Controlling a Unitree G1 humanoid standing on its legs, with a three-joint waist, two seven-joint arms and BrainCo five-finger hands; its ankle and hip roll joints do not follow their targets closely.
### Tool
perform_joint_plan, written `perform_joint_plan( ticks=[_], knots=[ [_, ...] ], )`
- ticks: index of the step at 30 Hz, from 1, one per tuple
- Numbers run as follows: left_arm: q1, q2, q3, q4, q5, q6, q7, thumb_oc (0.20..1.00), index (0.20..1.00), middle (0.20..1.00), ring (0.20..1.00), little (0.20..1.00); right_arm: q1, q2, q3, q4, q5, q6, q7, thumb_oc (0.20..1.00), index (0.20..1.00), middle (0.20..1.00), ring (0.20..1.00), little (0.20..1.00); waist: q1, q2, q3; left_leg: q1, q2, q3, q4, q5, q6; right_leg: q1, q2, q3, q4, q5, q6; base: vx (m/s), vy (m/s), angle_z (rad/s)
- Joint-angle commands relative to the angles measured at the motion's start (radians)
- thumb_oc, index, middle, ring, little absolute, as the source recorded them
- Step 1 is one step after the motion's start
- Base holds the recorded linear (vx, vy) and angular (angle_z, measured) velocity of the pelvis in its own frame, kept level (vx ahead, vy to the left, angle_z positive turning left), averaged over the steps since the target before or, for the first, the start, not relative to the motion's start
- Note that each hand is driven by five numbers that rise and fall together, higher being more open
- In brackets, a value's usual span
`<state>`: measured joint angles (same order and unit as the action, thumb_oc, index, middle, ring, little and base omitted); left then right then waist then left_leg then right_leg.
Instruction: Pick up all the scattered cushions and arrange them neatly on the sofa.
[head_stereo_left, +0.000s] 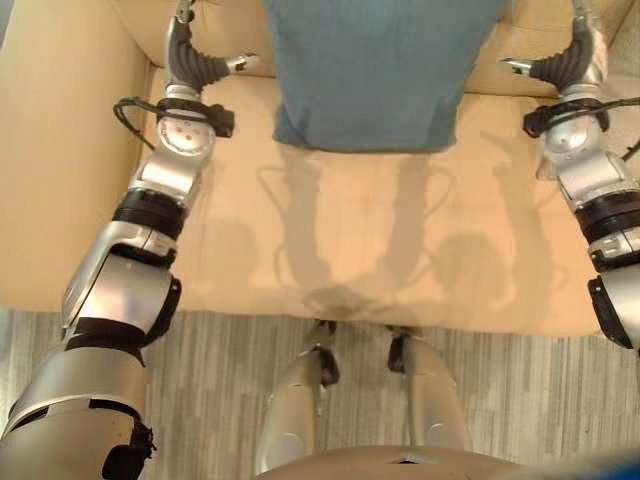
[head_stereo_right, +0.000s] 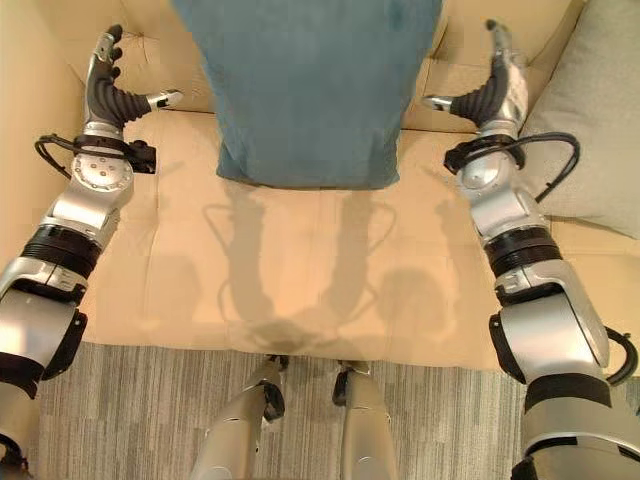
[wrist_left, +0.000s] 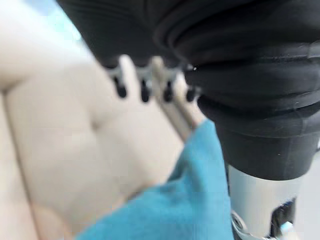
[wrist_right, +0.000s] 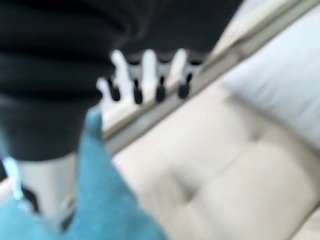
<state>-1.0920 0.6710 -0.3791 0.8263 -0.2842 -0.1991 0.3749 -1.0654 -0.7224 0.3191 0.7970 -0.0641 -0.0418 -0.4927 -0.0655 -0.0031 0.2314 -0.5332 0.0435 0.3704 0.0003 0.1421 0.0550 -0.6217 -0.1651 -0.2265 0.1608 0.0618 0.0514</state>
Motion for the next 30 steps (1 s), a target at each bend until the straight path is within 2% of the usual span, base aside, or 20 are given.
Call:
perform_joint_plan(
  ticks=[1,4,5,6,8,9,11,14,17,21,23,24,25,27,28,30],
  knots=[
    [0.101,0.006,0.080,-0.058,0.020,-0.034,-0.005,1.000,1.000,1.000,1.000,1.000,0.142,-0.045,-0.069,-0.049,0.010,-0.027,-0.029,1.000,1.000,1.000,1.000,1.000,-0.006,-0.019,-0.095,0.120,0.055,-0.003,0.011,-0.103,-0.171,0.143,-0.102,0.005,-0.169,0.116,0.179,0.10,-0.007,-0.05],
    [0.268,-0.006,0.148,-0.185,0.018,-0.045,-0.043,1.000,1.000,1.000,1.000,1.000,0.334,-0.057,-0.163,-0.152,0.000,-0.040,0.005,1.000,1.000,1.000,1.000,1.000,-0.009,-0.015,-0.109,0.181,0.048,-0.006,-0.023,-0.096,-0.169,0.193,-0.105,-0.001,-0.173,0.103,0.176,0.06,-0.011,-0.07],
    [0.313,-0.017,0.164,-0.207,0.018,-0.051,-0.053,1.000,1.000,1.000,1.000,1.000,0.380,-0.055,-0.184,-0.173,-0.002,-0.047,0.014,1.000,1.000,1.000,1.000,1.000,-0.014,-0.019,-0.104,0.185,0.044,0.011,-0.021,-0.077,-0.160,0.198,-0.111,-0.013,-0.169,0.116,0.164,0.03,-0.030,0.04],
    [0.444,-0.049,0.203,-0.285,0.017,-0.057,-0.091,1.000,1.000,1.000,1.000,1.000,0.516,-0.027,-0.241,-0.227,-0.001,-0.063,0.052,1.000,1.000,1.000,1.000,1.000,-0.015,-0.019,-0.107,0.224,0.040,0.010,-0.032,-0.078,-0.158,0.233,-0.113,-0.021,-0.168,0.110,0.163,0.00,-0.029,0.12],
    [0.504,-0.068,0.220,-0.306,0.011,-0.057,-0.108,1.000,1.000,1.000,1.000,1.000,0.571,-0.015,-0.260,-0.247,-0.003,-0.066,0.066,1.000,1.000,1.000,1.000,1.000,-0.015,-0.020,-0.111,0.242,0.038,0.009,-0.035,-0.080,-0.157,0.250,-0.112,-0.024,-0.167,0.106,0.162,0.11,-0.023,0.15],
    [0.694,-0.119,0.261,-0.367,0.021,-0.051,-0.174,1.000,1.000,1.000,1.000,1.000,0.746,0.037,-0.327,-0.302,-0.006,-0.084,0.129,1.000,1.000,1.000,1.000,1.000,-0.021,-0.022,-0.115,0.306,0.037,0.015,-0.040,-0.091,-0.154,0.309,-0.110,-0.030,-0.162,0.093,0.161,0.13,-0.026,0.06],
    [0.763,-0.127,0.271,-0.395,0.038,-0.043,-0.204,1.000,1.000,1.000,1.000,1.000,0.811,0.058,-0.346,-0.316,-0.006,-0.087,0.155,1.000,1.000,1.000,1.000,1.000,-0.022,-0.023,-0.115,0.330,0.038,0.020,-0.039,-0.094,-0.154,0.336,-0.110,-0.031,-0.162,0.089,0.161,0.08,-0.027,0.01],
    [0.939,-0.167,0.284,-0.357,0.088,-0.019,-0.280,1.000,1.000,1.000,1.000,1.000,0.970,0.136,-0.391,-0.313,-0.001,-0.101,0.227,1.000,1.000,1.000,1.000,1.000,-0.035,-0.019,-0.112,0.385,0.048,0.028,-0.006,-0.113,-0.159,0.403,-0.101,-0.028,-0.152,0.065,0.153,0.06,-0.074,-0.01],
    [1.136,-0.252,0.306,-0.228,0.130,0.015,-0.342,1.000,1.000,1.000,1.000,1.000,1.120,0.213,-0.377,-0.256,-0.016,-0.108,0.310,1.000,1.000,1.000,1.000,1.000,-0.057,-0.019,-0.126,0.460,0.094,0.035,0.086,-0.143,-0.176,0.498,-0.045,0.008,-0.158,0.011,0.119,0.05,-0.151,-0.03],
    [1.194,-0.300,0.317,-0.161,0.121,0.028,-0.345,1.000,1.000,1.000,1.000,1.000,1.159,0.247,-0.346,-0.213,-0.016,-0.107,0.337,1.000,1.000,1.000,1.000,1.000,-0.063,-0.023,-0.137,0.494,0.110,0.024,0.092,-0.141,-0.175,0.517,-0.016,0.042,-0.154,-0.006,0.103,0.02,-0.080,-0.20],
    [1.198,-0.322,0.302,-0.127,0.112,0.031,-0.338,1.000,1.000,1.000,1.000,1.000,1.161,0.263,-0.318,-0.167,-0.009,-0.106,0.340,1.000,1.000,1.000,1.000,1.000,-0.057,-0.026,-0.129,0.491,0.116,-0.039,0.110,-0.123,-0.184,0.522,0.002,0.067,-0.140,-0.017,0.094,-0.05,-0.025,-0.17],
    [1.192,-0.328,0.290,-0.113,0.113,0.031,-0.332,1.000,1.000,1.000,1.000,1.000,1.153,0.266,-0.304,-0.159,-0.001,-0.105,0.336,1.000,1.000,1.000,1.000,1.000,-0.053,-0.030,-0.125,0.475,0.110,-0.108,0.121,-0.109,-0.187,0.513,0.008,0.090,-0.134,-0.017,0.089,-0.08,0.038,-0.30],
    [1.192,-0.337,0.276,-0.099,0.115,0.032,-0.326,1.000,1.000,1.000,1.000,1.000,1.152,0.267,-0.291,-0.143,0.004,-0.105,0.333,1.000,1.000,1.000,1.000,1.000,-0.046,-0.035,-0.120,0.461,0.098,-0.191,0.130,-0.118,-0.184,0.506,0.011,0.113,-0.125,-0.016,0.087,-0.08,0.051,-0.37],
    [1.190,-0.350,0.255,-0.074,0.116,0.032,-0.320,1.000,1.000,1.000,1.000,1.000,1.140,0.265,-0.271,-0.096,0.004,-0.106,0.330,1.000,1.000,1.000,1.000,1.000,-0.037,-0.042,-0.114,0.454,0.062,-0.317,0.128,-0.166,-0.174,0.498,0.017,0.155,-0.117,-0.020,0.089,-0.05,0.055,-0.41],
    [1.190,-0.354,0.245,-0.059,0.119,0.036,-0.323,1.000,1.000,1.000,1.000,1.000,1.139,0.268,-0.267,-0.074,0.007,-0.103,0.332,1.000,1.000,1.000,1.000,1.000,-0.039,-0.043,-0.117,0.455,0.046,-0.343,0.121,-0.190,-0.166,0.493,0.017,0.168,-0.113,-0.019,0.092,-0.04,0.100,-0.56],
    [1.181,-0.357,0.237,-0.040,0.128,0.038,-0.325,1.000,1.000,1.000,1.000,1.000,1.137,0.270,-0.266,-0.049,0.013,-0.104,0.333,1.000,1.000,1.000,1.000,1.000,-0.045,-0.042,-0.119,0.462,0.039,-0.333,0.112,-0.208,-0.159,0.490,0.015,0.177,-0.109,-0.022,0.096,-0.02,0.102,-0.50]
  ],
)
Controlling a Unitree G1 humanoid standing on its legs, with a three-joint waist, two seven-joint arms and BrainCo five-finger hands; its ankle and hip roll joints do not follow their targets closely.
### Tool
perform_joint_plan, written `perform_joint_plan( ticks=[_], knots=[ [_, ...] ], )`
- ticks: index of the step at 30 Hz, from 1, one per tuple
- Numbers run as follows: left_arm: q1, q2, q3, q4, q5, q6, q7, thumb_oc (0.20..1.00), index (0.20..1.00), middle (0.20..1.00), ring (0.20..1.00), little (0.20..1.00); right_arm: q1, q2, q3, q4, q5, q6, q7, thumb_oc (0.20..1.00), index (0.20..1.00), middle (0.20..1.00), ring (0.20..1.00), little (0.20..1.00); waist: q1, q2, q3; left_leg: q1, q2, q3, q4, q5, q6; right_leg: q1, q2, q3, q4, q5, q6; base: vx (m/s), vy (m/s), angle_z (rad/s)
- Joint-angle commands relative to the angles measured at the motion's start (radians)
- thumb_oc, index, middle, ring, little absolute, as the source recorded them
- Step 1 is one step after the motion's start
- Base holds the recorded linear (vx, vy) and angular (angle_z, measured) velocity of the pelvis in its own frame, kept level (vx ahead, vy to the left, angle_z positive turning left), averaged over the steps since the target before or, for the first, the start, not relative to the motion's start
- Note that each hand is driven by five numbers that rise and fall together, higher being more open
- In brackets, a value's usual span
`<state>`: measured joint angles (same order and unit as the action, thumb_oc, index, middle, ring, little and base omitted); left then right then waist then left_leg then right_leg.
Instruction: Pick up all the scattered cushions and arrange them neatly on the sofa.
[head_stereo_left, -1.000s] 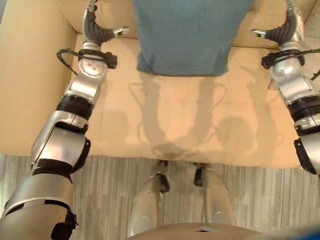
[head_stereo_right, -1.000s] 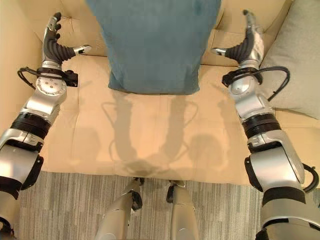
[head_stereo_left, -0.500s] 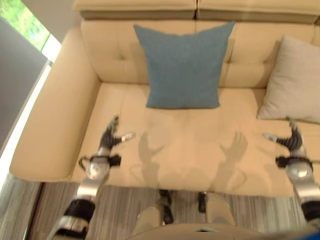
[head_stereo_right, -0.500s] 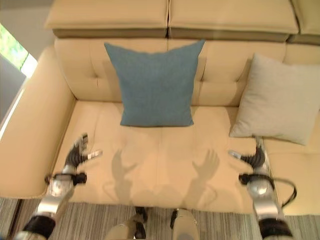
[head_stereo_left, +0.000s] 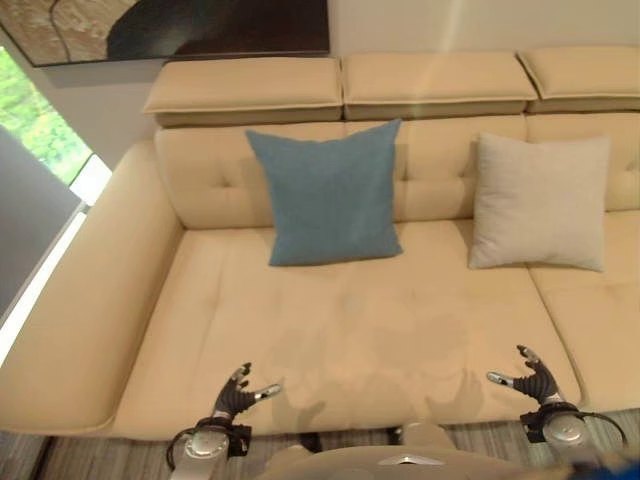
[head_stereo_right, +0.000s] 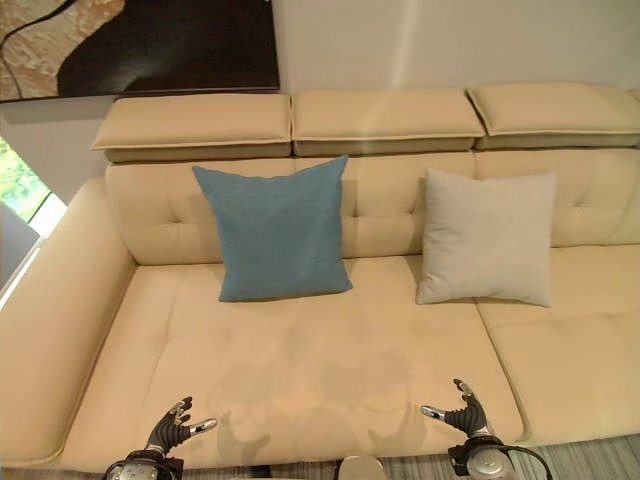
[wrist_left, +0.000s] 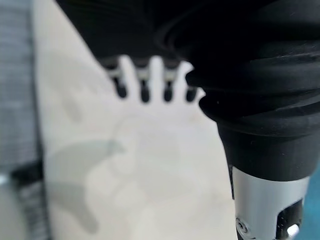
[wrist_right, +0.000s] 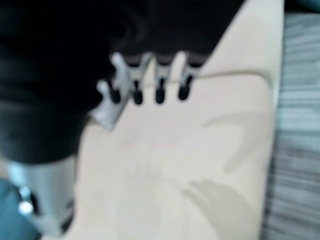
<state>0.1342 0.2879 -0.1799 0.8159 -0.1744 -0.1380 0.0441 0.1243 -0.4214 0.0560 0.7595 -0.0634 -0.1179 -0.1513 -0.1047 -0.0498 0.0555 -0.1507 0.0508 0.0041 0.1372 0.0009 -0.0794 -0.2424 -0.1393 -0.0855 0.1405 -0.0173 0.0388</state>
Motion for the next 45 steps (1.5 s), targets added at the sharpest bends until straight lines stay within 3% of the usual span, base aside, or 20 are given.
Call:
perform_joint_plan(
  ticks=[1,3,6,8,10,12,15,19,25,26,27,28,29,30,35,38,40,42,44,45],
  knots=[
    [-0.051,0.025,0.032,-0.006,0.031,-0.018,0.002,1.000,1.000,1.000,1.000,1.000,-0.051,-0.030,-0.003,0.006,0.012,-0.022,-0.005,1.000,1.000,1.000,1.000,1.000,-0.014,0.008,0.053,0.086,0.029,0.053,-0.032,-0.070,-0.020,0.109,-0.016,0.040,-0.089,0.060,0.113,-0.07,0.253,-0.42],
    [-0.071,0.019,0.016,0.039,0.061,-0.015,0.010,1.000,1.000,1.000,1.000,1.000,-0.056,-0.017,0.003,0.048,0.012,-0.004,-0.004,1.000,1.000,1.000,1.000,1.000,-0.027,0.012,0.060,0.113,-0.003,0.099,-0.052,-0.088,0.008,0.084,-0.037,0.075,-0.090,0.097,0.139,-0.16,0.396,-0.64],
    [-0.100,0.021,0.022,0.075,0.078,-0.016,0.037,1.000,1.000,1.000,1.000,1.000,-0.101,0.014,0.026,0.121,0.021,0.021,-0.010,1.000,1.000,1.000,1.000,1.000,-0.014,-0.007,0.091,0.120,-0.049,0.171,-0.093,-0.084,0.037,-0.026,-0.078,0.120,-0.102,0.276,0.213,-0.25,0.305,-1.90],
    [-0.126,0.040,0.011,0.112,0.127,0.001,0.029,1.000,1.000,1.000,1.000,1.000,-0.126,0.036,0.049,0.181,0.031,0.031,-0.013,1.000,1.000,1.000,1.000,1.000,0.027,0.013,0.111,0.119,-0.024,0.255,-0.136,-0.044,0.048,-0.009,-0.112,-0.107,-0.061,0.171,0.168,-0.31,0.233,-1.64],
    [-0.126,0.041,0.011,0.113,0.127,0.001,0.029,1.000,1.000,1.000,1.000,1.000,-0.127,0.037,0.049,0.181,0.031,0.031,-0.013,1.000,1.000,1.000,1.000,1.000,0.026,0.011,0.109,0.116,-0.026,0.255,-0.136,-0.041,0.048,-0.013,-0.114,-0.107,-0.062,0.173,0.168,-0.10,0.077,-1.47],
    [-0.118,0.033,0.012,0.158,0.145,0.019,0.017,1.000,1.000,1.000,1.000,1.000,-0.117,0.056,0.053,0.273,0.039,0.039,-0.004,1.000,1.000,1.000,1.000,1.000,0.049,0.020,0.087,0.129,-0.026,0.304,-0.154,-0.024,0.071,0.062,-0.065,-0.137,0.077,0.070,0.136,-0.13,0.118,-0.23],
    [-0.111,0.021,0.009,0.192,0.154,0.027,0.018,1.000,1.000,1.000,1.000,1.000,-0.112,0.068,0.057,0.320,0.049,0.039,-0.001,1.000,1.000,1.000,1.000,1.000,0.068,0.019,0.068,0.125,-0.027,0.350,-0.152,-0.015,0.077,0.121,-0.024,-0.160,0.124,0.016,0.127,-0.13,0.042,-0.55],
    [-0.091,0.006,0.012,0.218,0.167,0.029,0.017,1.000,1.000,1.000,1.000,1.000,-0.111,0.088,0.071,0.338,0.045,0.043,-0.005,1.000,1.000,1.000,1.000,1.000,0.098,0.004,0.048,0.122,-0.009,0.429,-0.136,-0.002,0.057,0.193,-0.002,-0.229,-0.006,-0.005,0.117,-0.09,-0.086,-0.53],
    [-0.109,-0.010,0.006,0.248,0.170,0.036,0.023,1.000,1.000,1.000,1.000,1.000,-0.080,0.098,0.069,0.363,0.089,0.041,-0.009,1.000,1.000,1.000,1.000,1.000,0.075,-0.012,0.060,0.065,0.049,0.417,-0.005,0.011,0.023,0.246,0.050,-0.153,-0.111,-0.020,0.081,-0.07,-0.115,-0.34],
    [-0.115,-0.012,0.003,0.244,0.163,0.034,0.026,1.000,1.000,1.000,1.000,1.000,-0.084,0.096,0.071,0.360,0.094,0.040,-0.012,1.000,1.000,1.000,1.000,1.000,0.078,-0.014,0.069,0.039,0.055,0.375,0.040,0.018,0.016,0.241,0.051,-0.139,-0.106,-0.017,0.074,-0.16,0.019,-0.48],
    [-0.126,-0.021,-0.011,0.232,0.143,0.030,0.032,1.000,1.000,1.000,1.000,1.000,-0.090,0.093,0.082,0.356,0.100,0.039,-0.016,1.000,1.000,1.000,1.000,1.000,0.088,-0.016,0.085,0.019,0.040,0.238,0.061,0.011,0.011,0.224,0.049,-0.107,-0.099,-0.002,0.070,-0.14,0.050,-0.38],
    [-0.125,-0.026,-0.016,0.226,0.133,0.028,0.036,1.000,1.000,1.000,1.000,1.000,-0.092,0.093,0.086,0.358,0.101,0.038,-0.016,1.000,1.000,1.000,1.000,1.000,0.094,-0.019,0.087,0.017,0.017,0.161,0.054,-0.009,0.012,0.215,0.049,-0.084,-0.097,0.006,0.071,-0.09,0.043,-0.74],
    [-0.126,-0.026,-0.016,0.226,0.133,0.028,0.036,1.000,1.000,1.000,1.000,1.000,-0.092,0.093,0.086,0.358,0.101,0.038,-0.016,1.000,1.000,1.000,1.000,1.000,0.093,-0.019,0.084,0.014,0.015,0.161,0.052,-0.005,0.013,0.211,0.048,-0.085,-0.098,0.008,0.071,-0.01,0.053,-1.31],
    [-0.126,-0.037,-0.027,0.229,0.127,0.030,0.035,1.000,1.000,1.000,1.000,1.000,-0.091,0.092,0.082,0.369,0.099,0.037,-0.014,1.000,1.000,1.000,1.000,1.000,0.092,-0.015,0.075,0.039,-0.012,0.090,0.008,-0.036,0.020,0.205,0.050,-0.054,-0.096,0.012,0.076,0.01,0.078,-1.44],
    [-0.162,-0.041,-0.085,0.232,0.185,0.032,0.033,1.000,1.000,1.000,1.000,1.000,-0.101,0.089,0.067,0.400,0.105,0.057,-0.015,1.000,1.000,1.000,1.000,1.000,0.045,0.007,0.064,0.105,-0.020,0.193,-0.092,-0.035,0.045,0.122,0.034,0.022,-0.070,0.065,0.116,-0.04,0.179,-0.56],
    [-0.174,-0.038,-0.089,0.219,0.188,0.029,0.041,1.000,1.000,1.000,1.000,1.000,-0.117,0.093,0.071,0.403,0.102,0.059,-0.018,1.000,1.000,1.000,1.000,1.000,0.050,0.002,0.080,0.114,-0.030,0.237,-0.109,-0.037,0.057,0.078,0.022,0.049,-0.064,0.105,0.144,-0.16,0.158,-1.66],
    [-0.201,-0.020,-0.069,0.228,0.181,0.036,0.051,1.000,1.000,1.000,1.000,1.000,-0.140,0.105,0.078,0.415,0.085,0.072,-0.018,1.000,1.000,1.000,1.000,1.000,0.083,0.000,0.115,0.112,-0.015,0.312,-0.116,-0.035,0.067,0.024,-0.048,-0.107,-0.017,0.123,0.146,-0.26,0.094,-1.31],
    [-0.198,-0.017,-0.064,0.241,0.185,0.045,0.052,1.000,1.000,1.000,1.000,1.000,-0.138,0.104,0.077,0.432,0.074,0.076,-0.018,1.000,1.000,1.000,1.000,1.000,0.103,0.010,0.119,0.113,0.007,0.352,-0.107,-0.030,0.071,0.046,-0.103,-0.271,0.050,0.086,0.119,-0.12,0.024,-1.89],
    [-0.195,-0.011,-0.051,0.253,0.185,0.050,0.052,1.000,1.000,1.000,1.000,1.000,-0.133,0.105,0.077,0.440,0.070,0.078,-0.014,1.000,1.000,1.000,1.000,1.000,0.101,0.008,0.115,0.118,0.014,0.377,-0.103,-0.025,0.075,0.057,-0.104,-0.280,0.090,0.065,0.115,-0.08,-0.049,-0.90],
    [-0.190,-0.011,-0.033,0.288,0.180,0.050,0.050,1.000,1.000,1.000,1.000,1.000,-0.130,0.099,0.074,0.453,0.064,0.077,-0.014,1.000,1.000,1.000,1.000,1.000,0.117,0.008,0.098,0.126,0.026,0.421,-0.098,-0.036,0.063,0.122,-0.114,-0.333,0.102,0.022,0.131,-0.07,-0.141,-0.41]
  ],
)
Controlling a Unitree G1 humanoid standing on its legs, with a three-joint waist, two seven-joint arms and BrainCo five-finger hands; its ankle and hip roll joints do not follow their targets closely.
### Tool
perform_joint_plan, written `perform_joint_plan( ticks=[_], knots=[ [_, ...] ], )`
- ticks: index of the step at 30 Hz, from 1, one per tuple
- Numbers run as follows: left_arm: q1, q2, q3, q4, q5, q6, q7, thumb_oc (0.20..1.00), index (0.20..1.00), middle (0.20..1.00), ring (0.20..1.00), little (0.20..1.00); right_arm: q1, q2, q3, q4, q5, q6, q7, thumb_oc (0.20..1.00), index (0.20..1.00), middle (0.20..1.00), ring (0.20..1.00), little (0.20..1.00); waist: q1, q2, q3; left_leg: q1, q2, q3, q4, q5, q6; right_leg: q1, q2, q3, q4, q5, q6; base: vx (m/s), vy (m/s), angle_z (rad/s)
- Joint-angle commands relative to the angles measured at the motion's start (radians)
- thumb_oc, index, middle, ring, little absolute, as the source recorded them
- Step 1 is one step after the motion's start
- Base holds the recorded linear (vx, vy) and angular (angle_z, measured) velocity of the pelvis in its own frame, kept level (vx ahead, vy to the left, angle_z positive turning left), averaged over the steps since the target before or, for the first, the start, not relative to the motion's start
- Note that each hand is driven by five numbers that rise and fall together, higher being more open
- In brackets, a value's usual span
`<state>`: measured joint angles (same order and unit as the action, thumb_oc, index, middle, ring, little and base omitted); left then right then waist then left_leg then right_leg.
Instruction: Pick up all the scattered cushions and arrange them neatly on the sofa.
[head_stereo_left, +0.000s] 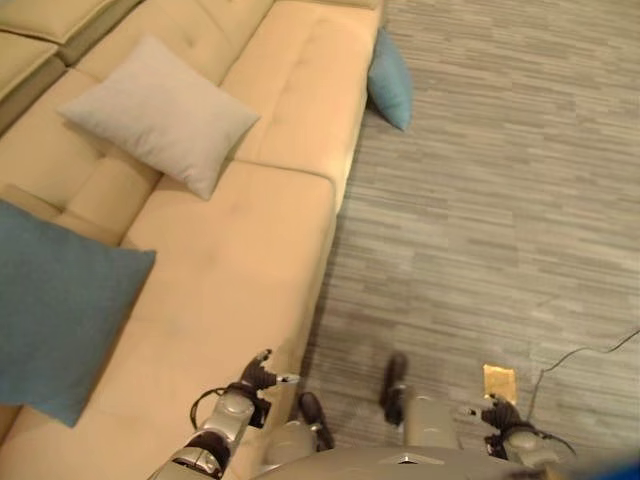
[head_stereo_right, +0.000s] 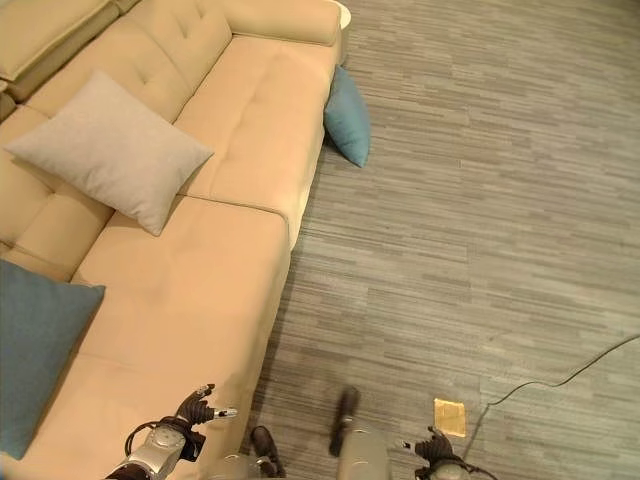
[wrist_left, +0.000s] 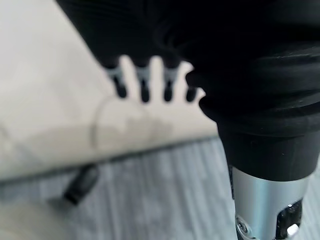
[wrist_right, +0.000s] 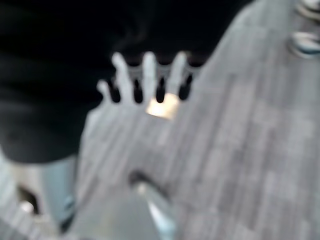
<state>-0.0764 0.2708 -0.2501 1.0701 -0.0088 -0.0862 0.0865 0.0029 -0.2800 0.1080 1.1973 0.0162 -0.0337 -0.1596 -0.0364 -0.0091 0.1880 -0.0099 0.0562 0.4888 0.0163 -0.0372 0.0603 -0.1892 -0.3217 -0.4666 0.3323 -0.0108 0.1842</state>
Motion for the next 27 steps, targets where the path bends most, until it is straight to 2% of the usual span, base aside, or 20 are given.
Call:
perform_joint_plan(
  ticks=[1,3,6,7,8,9,10,11,12,13,14,16,19,20,24,25,27],
  knots=[
    [0.026,0.003,0.038,0.033,0.013,-0.003,0.009,1.000,1.000,1.000,1.000,1.000,-0.010,-0.043,0.022,0.020,-0.017,-0.007,-0.008,1.000,1.000,1.000,1.000,1.000,0.054,-0.036,-0.039,-0.015,0.026,-0.046,0.030,0.005,-0.084,0.088,0.067,0.026,-0.111,0.016,-0.013,-0.05,-0.206,-0.67],
    [0.032,-0.003,0.041,0.035,0.014,-0.001,0.008,1.000,1.000,1.000,1.000,1.000,-0.010,-0.042,0.027,0.020,-0.016,-0.008,-0.008,1.000,1.000,1.000,1.000,1.000,0.059,-0.042,-0.049,-0.011,0.040,-0.021,0.051,0.006,-0.096,0.112,0.092,0.037,-0.170,0.012,-0.020,0.03,-0.232,-1.36],
    [0.036,-0.017,0.040,0.038,0.000,-0.005,0.008,1.000,1.000,1.000,1.000,1.000,-0.002,-0.042,0.032,0.015,-0.007,-0.013,-0.008,1.000,1.000,1.000,1.000,1.000,0.048,-0.039,-0.047,-0.016,0.078,-0.020,0.108,0.005,-0.120,0.136,0.143,0.081,-0.222,-0.004,-0.040,0.04,-0.245,-0.47],
    [0.036,-0.017,0.040,0.038,0.000,-0.005,0.008,1.000,1.000,1.000,1.000,1.000,-0.002,-0.042,0.032,0.015,-0.007,-0.013,-0.008,1.000,1.000,1.000,1.000,1.000,0.048,-0.038,-0.047,-0.016,0.079,-0.020,0.108,0.005,-0.120,0.136,0.143,0.081,-0.223,-0.004,-0.040,0.01,-0.313,-0.42],
    [0.032,-0.034,0.020,0.034,-0.002,-0.005,0.000,1.000,1.000,1.000,1.000,1.000,0.010,-0.048,0.025,0.006,0.015,-0.020,-0.012,1.000,1.000,1.000,1.000,1.000,0.022,-0.037,-0.038,-0.047,0.146,-0.010,0.229,-0.011,-0.141,0.166,0.183,0.101,-0.261,-0.025,-0.071,0.06,-0.387,-0.11],
    [0.034,-0.044,0.010,0.030,-0.007,-0.005,-0.003,1.000,1.000,1.000,1.000,1.000,0.020,-0.051,0.025,0.009,0.027,-0.022,-0.015,1.000,1.000,1.000,1.000,1.000,0.017,-0.039,-0.034,-0.072,0.176,-0.025,0.318,0.010,-0.158,0.195,0.205,0.113,-0.291,-0.037,-0.089,0.08,-0.423,0.20],
    [0.034,-0.049,0.005,0.028,-0.012,-0.004,-0.001,1.000,1.000,1.000,1.000,1.000,0.022,-0.054,0.025,0.007,0.034,-0.023,-0.016,1.000,1.000,1.000,1.000,1.000,0.020,-0.039,-0.027,-0.096,0.177,-0.060,0.357,0.024,-0.163,0.206,0.214,0.124,-0.299,-0.041,-0.097,0.07,-0.182,0.18],
    [0.034,-0.049,0.004,0.028,-0.012,-0.004,-0.001,1.000,1.000,1.000,1.000,1.000,0.022,-0.054,0.024,0.007,0.034,-0.023,-0.016,1.000,1.000,1.000,1.000,1.000,0.018,-0.037,-0.027,-0.099,0.179,-0.063,0.362,0.023,-0.164,0.207,0.216,0.122,-0.300,-0.041,-0.098,0.05,-0.076,-0.28],
    [0.031,-0.053,-0.002,0.026,-0.015,-0.005,-0.001,1.000,1.000,1.000,1.000,1.000,0.019,-0.056,0.026,0.005,0.037,-0.023,-0.018,1.000,1.000,1.000,1.000,1.000,0.023,-0.039,-0.022,-0.124,0.162,-0.097,0.370,0.026,-0.161,0.216,0.219,0.128,-0.311,-0.042,-0.103,0.05,-0.081,-0.42],
    [0.031,-0.055,-0.004,0.023,-0.018,-0.004,-0.001,1.000,1.000,1.000,1.000,1.000,0.019,-0.058,0.030,0.003,0.036,-0.023,-0.020,1.000,1.000,1.000,1.000,1.000,0.030,-0.052,-0.020,-0.168,0.127,-0.101,0.332,0.029,-0.133,0.219,0.214,0.130,-0.324,-0.027,-0.108,0.12,-0.100,-0.23],
    [0.034,-0.054,-0.002,0.025,-0.019,-0.003,0.001,1.000,1.000,1.000,1.000,1.000,0.020,-0.059,0.034,0.006,0.030,-0.023,-0.023,1.000,1.000,1.000,1.000,1.000,0.039,-0.054,-0.019,-0.188,0.117,-0.106,0.304,0.037,-0.130,0.230,0.220,0.138,-0.332,-0.030,-0.105,0.21,-0.058,0.04],
    [0.032,-0.054,0.008,0.038,-0.025,-0.005,0.012,1.000,1.000,1.000,1.000,1.000,0.014,-0.058,0.041,0.007,0.027,-0.023,-0.028,1.000,1.000,1.000,1.000,1.000,0.068,-0.047,-0.012,-0.238,0.092,-0.150,0.207,0.104,-0.148,0.253,0.247,0.164,-0.344,-0.038,-0.095,0.22,-0.004,-0.06],
    [0.029,-0.051,0.012,0.049,-0.023,-0.006,0.013,1.000,1.000,1.000,1.000,1.000,0.011,-0.058,0.043,0.007,0.027,-0.023,-0.027,1.000,1.000,1.000,1.000,1.000,0.075,-0.044,-0.013,-0.234,0.089,-0.142,0.149,0.127,-0.153,0.274,0.260,0.178,-0.350,-0.051,-0.091,0.24,0.031,-0.79],
    [0.040,-0.051,0.022,0.059,-0.016,-0.003,0.012,1.000,1.000,1.000,1.000,1.000,0.010,-0.058,0.048,0.008,0.017,-0.024,-0.024,1.000,1.000,1.000,1.000,1.000,0.077,-0.041,-0.027,-0.214,0.072,-0.144,0.129,0.116,-0.139,0.297,0.268,0.195,-0.344,-0.076,-0.089,0.32,0.097,-0.23],
    [0.053,-0.049,0.030,0.062,-0.012,-0.002,0.011,1.000,1.000,1.000,1.000,1.000,0.004,-0.057,0.051,0.003,0.001,-0.024,-0.018,1.000,1.000,1.000,1.000,1.000,0.092,-0.044,-0.044,-0.186,0.041,-0.134,0.112,0.093,-0.115,0.311,0.244,0.202,-0.283,-0.110,-0.075,0.30,0.128,-0.37],
    [0.055,-0.045,0.030,0.054,-0.016,-0.003,0.007,1.000,1.000,1.000,1.000,1.000,-0.009,-0.060,0.053,-0.003,-0.004,-0.029,-0.011,1.000,1.000,1.000,1.000,1.000,0.105,-0.047,-0.049,-0.163,0.019,-0.112,0.105,0.064,-0.088,0.279,0.211,0.201,-0.175,-0.100,-0.049,0.22,0.152,-0.65],
    [0.045,-0.038,0.023,0.038,-0.021,-0.002,0.008,1.000,1.000,1.000,1.000,1.000,-0.025,-0.065,0.057,-0.011,-0.006,-0.025,0.000,1.000,1.000,1.000,1.000,1.000,0.091,-0.047,-0.035,-0.131,-0.006,-0.108,0.107,0.030,-0.056,0.189,0.173,0.221,-0.010,-0.040,-0.011,0.23,0.166,-0.65]
  ],
)
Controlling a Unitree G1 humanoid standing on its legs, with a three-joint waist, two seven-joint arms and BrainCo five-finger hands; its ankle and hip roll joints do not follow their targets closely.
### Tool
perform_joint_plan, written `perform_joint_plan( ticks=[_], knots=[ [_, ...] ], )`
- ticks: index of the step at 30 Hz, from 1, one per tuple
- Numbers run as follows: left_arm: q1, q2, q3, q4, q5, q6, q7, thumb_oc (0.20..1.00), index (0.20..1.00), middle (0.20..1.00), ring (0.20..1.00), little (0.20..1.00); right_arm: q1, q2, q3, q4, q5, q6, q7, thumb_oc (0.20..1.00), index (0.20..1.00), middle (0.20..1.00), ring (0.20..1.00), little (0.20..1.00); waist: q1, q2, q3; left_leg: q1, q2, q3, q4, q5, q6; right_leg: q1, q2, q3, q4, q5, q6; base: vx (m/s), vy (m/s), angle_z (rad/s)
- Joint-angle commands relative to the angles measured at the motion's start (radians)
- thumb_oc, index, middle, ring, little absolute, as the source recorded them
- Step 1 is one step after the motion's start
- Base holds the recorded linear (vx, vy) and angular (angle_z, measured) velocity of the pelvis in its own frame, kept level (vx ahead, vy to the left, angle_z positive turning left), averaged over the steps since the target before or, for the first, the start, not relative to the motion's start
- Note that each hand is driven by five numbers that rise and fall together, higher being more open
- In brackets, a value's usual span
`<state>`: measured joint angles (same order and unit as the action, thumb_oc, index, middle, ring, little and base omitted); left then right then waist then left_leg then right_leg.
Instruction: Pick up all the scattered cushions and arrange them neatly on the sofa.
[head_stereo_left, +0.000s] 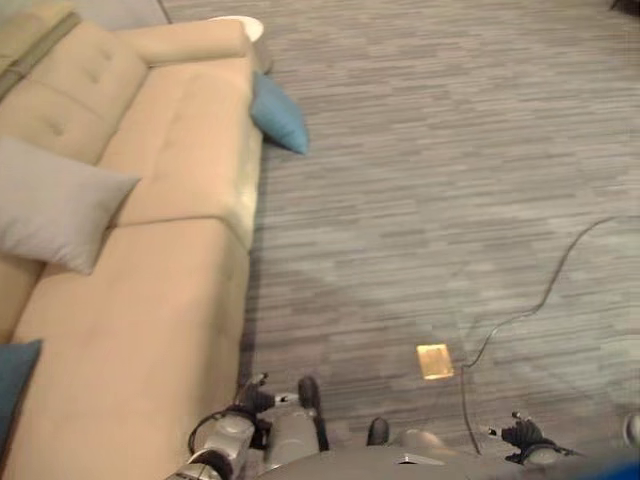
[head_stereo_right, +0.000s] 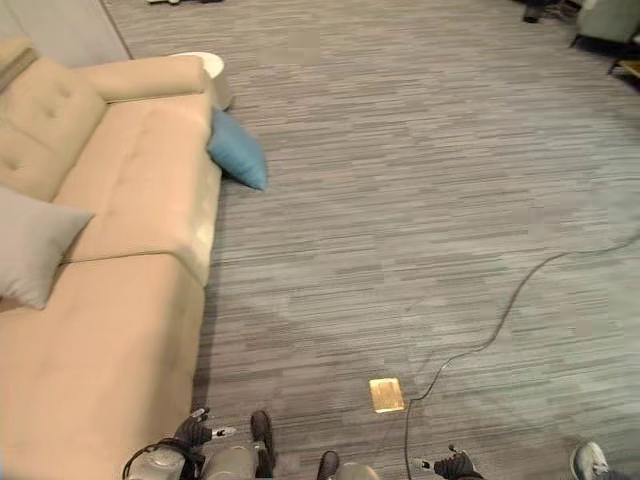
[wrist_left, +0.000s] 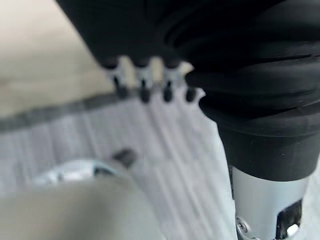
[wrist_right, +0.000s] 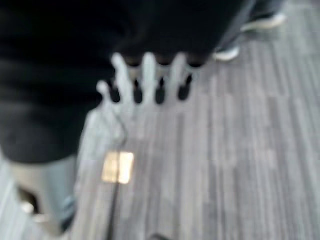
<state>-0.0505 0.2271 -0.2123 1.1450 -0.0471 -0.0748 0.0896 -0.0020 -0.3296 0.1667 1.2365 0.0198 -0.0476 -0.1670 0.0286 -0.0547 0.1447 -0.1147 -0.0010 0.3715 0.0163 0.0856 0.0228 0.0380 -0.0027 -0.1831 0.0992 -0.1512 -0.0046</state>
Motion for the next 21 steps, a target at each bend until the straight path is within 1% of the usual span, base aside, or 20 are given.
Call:
perform_joint_plan(
  ticks=[1,2,3,4,5,6,8,10,12,14,15,16,17,18,19,20,21],
  knots=[
    [0.016,0.009,-0.016,-0.045,0.013,-0.014,0.007,1.000,1.000,1.000,1.000,1.000,-0.026,-0.018,0.001,-0.056,-0.010,-0.011,0.006,1.000,1.000,1.000,1.000,1.000,0.018,0.001,0.020,-0.018,0.043,0.006,0.113,-0.103,-0.004,-0.068,-0.156,-0.052,0.277,0.132,0.189,0.23,0.138,-0.71],
    [0.007,0.018,-0.017,-0.062,0.003,-0.017,0.011,1.000,1.000,1.000,1.000,1.000,-0.038,-0.019,0.009,-0.061,-0.008,-0.012,0.009,1.000,1.000,1.000,1.000,1.000,0.005,0.021,0.040,0.021,0.033,-0.004,0.081,-0.110,0.011,-0.174,-0.172,-0.046,0.376,0.149,0.177,0.17,0.088,-0.37],
    [0.007,0.018,-0.017,-0.062,0.003,-0.017,0.011,1.000,1.000,1.000,1.000,1.000,-0.038,-0.019,0.009,-0.061,-0.008,-0.012,0.009,1.000,1.000,1.000,1.000,1.000,0.005,0.021,0.041,0.022,0.032,-0.004,0.080,-0.110,0.011,-0.174,-0.172,-0.045,0.377,0.148,0.177,0.22,0.050,0.06],
    [-0.004,0.018,-0.019,-0.069,-0.003,-0.021,0.018,1.000,1.000,1.000,1.000,1.000,-0.046,-0.024,0.010,-0.065,-0.002,-0.013,0.006,1.000,1.000,1.000,1.000,1.000,-0.006,0.030,0.047,0.045,0.024,-0.024,0.045,-0.109,0.001,-0.206,-0.160,-0.044,0.311,0.114,0.157,0.09,-0.014,0.29],
    [-0.004,0.018,-0.019,-0.069,-0.003,-0.021,0.018,1.000,1.000,1.000,1.000,1.000,-0.046,-0.025,0.010,-0.065,-0.002,-0.013,0.006,1.000,1.000,1.000,1.000,1.000,-0.007,0.030,0.048,0.046,0.024,-0.025,0.045,-0.109,0.001,-0.204,-0.160,-0.045,0.310,0.114,0.156,0.15,-0.039,0.12],
    [-0.013,0.015,-0.026,-0.063,-0.001,-0.023,0.020,1.000,1.000,1.000,1.000,1.000,-0.048,-0.029,0.009,-0.063,0.001,-0.013,0.004,1.000,1.000,1.000,1.000,1.000,-0.015,0.035,0.053,0.060,0.019,-0.033,0.034,-0.114,-0.003,-0.223,-0.149,-0.042,0.262,0.109,0.146,0.11,-0.062,0.16],
    [-0.027,0.010,-0.033,-0.049,0.009,-0.024,0.020,1.000,1.000,1.000,1.000,1.000,-0.057,-0.036,0.004,-0.060,0.006,-0.011,0.000,1.000,1.000,1.000,1.000,1.000,-0.036,0.032,0.057,0.075,0.002,-0.049,0.026,-0.129,-0.011,-0.264,-0.150,-0.022,0.115,0.156,0.149,0.20,-0.130,0.25],
    [-0.039,0.009,-0.031,-0.034,0.019,-0.025,0.022,1.000,1.000,1.000,1.000,1.000,-0.053,-0.035,-0.002,-0.052,0.008,-0.008,0.000,1.000,1.000,1.000,1.000,1.000,-0.058,0.029,0.058,0.107,-0.008,-0.072,0.012,-0.144,-0.026,-0.300,-0.158,-0.007,-0.010,0.218,0.171,0.27,-0.193,0.32],
    [-0.043,0.009,-0.025,-0.017,0.023,-0.029,0.022,1.000,1.000,1.000,1.000,1.000,-0.049,-0.029,-0.006,-0.050,0.006,-0.006,0.004,1.000,1.000,1.000,1.000,1.000,-0.074,0.030,0.060,0.134,-0.008,-0.090,0.005,-0.156,-0.037,-0.325,-0.165,-0.010,-0.056,0.248,0.183,0.28,-0.201,0.38],
    [-0.044,0.002,-0.025,-0.002,0.031,-0.032,0.020,1.000,1.000,1.000,1.000,1.000,-0.038,-0.032,-0.010,-0.052,0.003,-0.005,0.006,1.000,1.000,1.000,1.000,1.000,-0.085,0.022,0.053,0.158,-0.026,-0.110,0.014,-0.188,-0.036,-0.302,-0.175,-0.007,-0.070,0.268,0.187,0.30,-0.193,0.49],
    [-0.042,-0.002,-0.027,0.004,0.037,-0.031,0.021,1.000,1.000,1.000,1.000,1.000,-0.033,-0.036,-0.009,-0.051,0.003,-0.008,0.006,1.000,1.000,1.000,1.000,1.000,-0.090,0.021,0.046,0.167,-0.031,-0.117,0.025,-0.204,-0.036,-0.296,-0.172,0.006,-0.059,0.274,0.181,0.38,-0.280,0.65],
    [-0.036,-0.016,-0.024,0.009,0.024,-0.030,0.020,1.000,1.000,1.000,1.000,1.000,-0.028,-0.045,-0.014,-0.048,0.005,-0.009,0.007,1.000,1.000,1.000,1.000,1.000,-0.094,0.032,0.042,0.172,-0.016,-0.133,0.084,-0.235,-0.049,-0.281,-0.161,0.015,-0.032,0.264,0.167,0.28,-0.231,0.66],
    [-0.037,-0.015,-0.024,0.009,0.024,-0.030,0.020,1.000,1.000,1.000,1.000,1.000,-0.028,-0.044,-0.014,-0.048,0.005,-0.009,0.008,1.000,1.000,1.000,1.000,1.000,-0.095,0.030,0.040,0.168,-0.018,-0.134,0.085,-0.232,-0.048,-0.284,-0.164,0.015,-0.033,0.266,0.167,0.23,-0.251,0.59],
    [-0.036,-0.021,-0.026,0.007,0.018,-0.031,0.018,1.000,1.000,1.000,1.000,1.000,-0.025,-0.049,-0.018,-0.045,0.011,-0.012,0.006,1.000,1.000,1.000,1.000,1.000,-0.096,0.027,0.040,0.148,-0.007,-0.127,0.156,-0.240,-0.061,-0.274,-0.168,0.005,-0.033,0.261,0.160,0.12,-0.222,0.38],
    [-0.037,-0.028,-0.032,0.006,0.009,-0.031,0.014,1.000,1.000,1.000,1.000,1.000,-0.022,-0.053,-0.020,-0.044,0.018,-0.016,0.005,1.000,1.000,1.000,1.000,1.000,-0.100,0.021,0.039,0.110,0.021,-0.103,0.259,-0.224,-0.082,-0.247,-0.170,-0.010,-0.038,0.251,0.147,0.21,-0.337,0.33],
    [-0.036,-0.029,-0.035,-0.002,-0.005,-0.030,0.006,1.000,1.000,1.000,1.000,1.000,-0.015,-0.052,-0.021,-0.046,0.024,-0.016,0.007,1.000,1.000,1.000,1.000,1.000,-0.100,0.017,0.039,0.079,0.050,-0.087,0.346,-0.195,-0.097,-0.223,-0.167,-0.023,-0.041,0.234,0.130,0.22,-0.347,0.32],
    [-0.035,-0.028,-0.035,-0.014,-0.015,-0.030,0.007,1.000,1.000,1.000,1.000,1.000,-0.012,-0.052,-0.021,-0.045,0.027,-0.014,0.006,1.000,1.000,1.000,1.000,1.000,-0.097,0.006,0.040,0.059,0.078,-0.059,0.423,-0.159,-0.112,-0.203,-0.169,-0.040,-0.043,0.219,0.117,0.20,-0.300,0.49]
  ],
)
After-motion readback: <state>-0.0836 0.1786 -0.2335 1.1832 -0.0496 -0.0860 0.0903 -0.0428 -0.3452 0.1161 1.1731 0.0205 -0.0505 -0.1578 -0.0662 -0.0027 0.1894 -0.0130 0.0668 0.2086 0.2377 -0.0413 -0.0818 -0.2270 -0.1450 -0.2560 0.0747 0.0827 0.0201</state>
